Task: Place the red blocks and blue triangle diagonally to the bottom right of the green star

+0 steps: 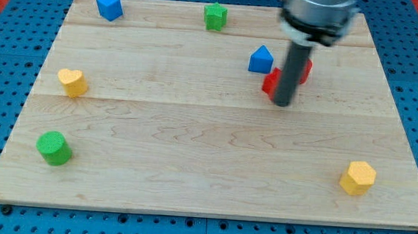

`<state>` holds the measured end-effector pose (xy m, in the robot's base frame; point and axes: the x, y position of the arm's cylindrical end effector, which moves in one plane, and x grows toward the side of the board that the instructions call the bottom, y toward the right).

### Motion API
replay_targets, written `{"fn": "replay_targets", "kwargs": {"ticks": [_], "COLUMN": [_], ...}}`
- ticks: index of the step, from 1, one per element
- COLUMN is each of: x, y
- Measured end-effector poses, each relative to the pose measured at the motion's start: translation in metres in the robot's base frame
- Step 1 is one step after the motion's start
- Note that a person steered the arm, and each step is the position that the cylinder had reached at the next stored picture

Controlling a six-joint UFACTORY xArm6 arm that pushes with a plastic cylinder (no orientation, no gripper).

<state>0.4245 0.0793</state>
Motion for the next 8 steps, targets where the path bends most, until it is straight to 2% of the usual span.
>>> {"fn": "replay_targets", "kwargs": {"ticks": [1, 2, 3, 4, 5, 6, 7, 8], "x": [-0.014, 0.004, -0.015, -0.029, -0.027, -0.022, -0.024, -0.070], "y": [0.017, 0.087, 0.076, 0.030, 0.006, 0.068, 0.178, 0.180]}}
